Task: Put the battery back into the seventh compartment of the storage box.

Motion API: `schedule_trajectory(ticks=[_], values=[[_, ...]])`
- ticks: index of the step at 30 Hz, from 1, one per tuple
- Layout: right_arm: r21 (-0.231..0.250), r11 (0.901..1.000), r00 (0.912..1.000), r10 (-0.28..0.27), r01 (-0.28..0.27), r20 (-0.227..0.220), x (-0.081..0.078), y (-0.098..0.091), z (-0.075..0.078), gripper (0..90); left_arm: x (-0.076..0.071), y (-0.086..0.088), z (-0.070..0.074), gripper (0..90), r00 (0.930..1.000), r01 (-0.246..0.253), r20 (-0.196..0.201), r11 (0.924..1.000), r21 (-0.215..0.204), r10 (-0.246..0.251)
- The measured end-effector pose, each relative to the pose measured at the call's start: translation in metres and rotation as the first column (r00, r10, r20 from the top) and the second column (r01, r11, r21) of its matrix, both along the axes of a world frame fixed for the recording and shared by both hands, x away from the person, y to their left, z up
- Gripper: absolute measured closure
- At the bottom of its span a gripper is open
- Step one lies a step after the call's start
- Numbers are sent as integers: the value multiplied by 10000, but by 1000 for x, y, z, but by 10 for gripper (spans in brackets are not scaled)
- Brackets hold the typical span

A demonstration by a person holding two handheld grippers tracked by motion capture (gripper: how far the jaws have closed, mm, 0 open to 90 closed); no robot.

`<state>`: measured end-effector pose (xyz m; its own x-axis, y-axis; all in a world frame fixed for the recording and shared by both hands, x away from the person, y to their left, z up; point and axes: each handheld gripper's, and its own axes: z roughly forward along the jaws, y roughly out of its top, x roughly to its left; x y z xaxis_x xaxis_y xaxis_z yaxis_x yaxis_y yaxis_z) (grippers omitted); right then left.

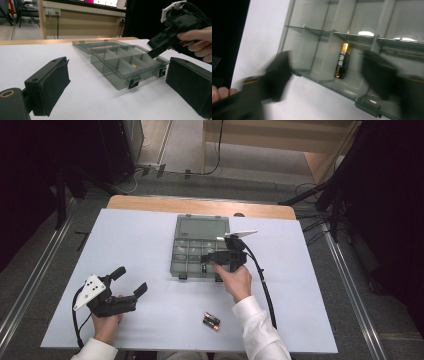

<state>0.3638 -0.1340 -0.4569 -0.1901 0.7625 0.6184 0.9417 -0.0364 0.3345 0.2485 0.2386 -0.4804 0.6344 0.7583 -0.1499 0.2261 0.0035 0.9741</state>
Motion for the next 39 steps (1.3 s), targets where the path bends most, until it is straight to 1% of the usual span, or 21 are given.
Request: schedule_trajectory(ticks=[1,3,6,8,9,12,14,15,20,21,22,26,28,31,32,33,34,35,36,38,39], values=[[-205,9997,9999,127,-125,72,-1,1,2,74,0,0,0,45,10000,-2,-8,10000,-26,2],[-482,9971,9981,594,-585,175,-3,2,4,0,-1,0,0,45,10000,34,2,10000,-26,-34],[-1141,9878,9934,1101,-1057,324,-8,4,8,0,0,-1,0,45,10000,60,-12,10000,13,-60],[-1659,9734,9839,1693,-1580,566,-14,6,10,0,0,-1,0,45,10000,61,-33,10000,25,-61],[-1946,9663,9812,1831,-1682,607,-17,8,12,0,0,-1,0,45,10000,56,-22,10000,23,-55],[-2839,9363,9678,2382,-2066,816,-26,13,16,0,0,-1,0,45,10000,47,-7,10000,2,-47],[-3226,9147,9544,2853,-2436,882,-32,15,19,0,0,-1,0,45,10000,57,-10,10000,38,-57],[-3359,9075,9491,2997,-2523,968,-35,16,20,0,0,-1,0,45,10000,61,-18,10000,40,-61],[-3499,8902,9271,3532,-2917,1257,-45,19,27,0,-1,-1,0,45,10000,49,1,10000,44,-49],[-3610,8820,9190,3707,-3031,1340,-48,20,28,0,-1,-1,0,45,10000,50,7,10000,33,-50],[-3610,8820,9190,3707,-3031,1340,-48,20,28,0,-1,-1,0,45,10000,53,4,10000,31,-53],[-3788,8664,9046,4019,-3255,1421,-54,23,28,0,0,0,0,45,10000,48,-3,10000,68,-48],[-3858,8603,9048,4067,-3331,1258,-55,24,25,0,0,0,0,45,10000,53,-8,10000,61,-53],[-3913,8515,8991,4220,-3490,1162,-57,24,21,0,-1,-1,0,45,10000,83,-4,9999,59,-83],[-3962,8455,8947,4321,-3580,1135,-58,24,20,0,-1,-1,0,45,10000,89,-4,9999,74,-89],[-4207,8309,8878,4462,-3642,1126,-60,24,18,0,-1,-1,0,45,10000,86,-10,9999,75,-86],[-4207,8309,8878,4462,-3642,1126,-60,24,18,0,-1,-1,0,45,10000,80,-13,9999,67,-80],[-4384,8189,8811,4592,-3705,1129,-62,24,18,0,-1,-1,0,45,10000,59,4,9999,98,-59],[-4496,8096,8785,4666,-3774,1027,-63,24,17,0,-1,-1,0,45,10000,21,29,9999,126,-21],[-4594,7954,8714,4829,-3953,863,-66,25,16,0,-1,-2,0,45,10000,54,54,9999,138,-55],[-4685,7811,8586,5053,-4128,858,-68,25,15,0,-1,-2,0,45,10000,54,52,9999,149,-54]])
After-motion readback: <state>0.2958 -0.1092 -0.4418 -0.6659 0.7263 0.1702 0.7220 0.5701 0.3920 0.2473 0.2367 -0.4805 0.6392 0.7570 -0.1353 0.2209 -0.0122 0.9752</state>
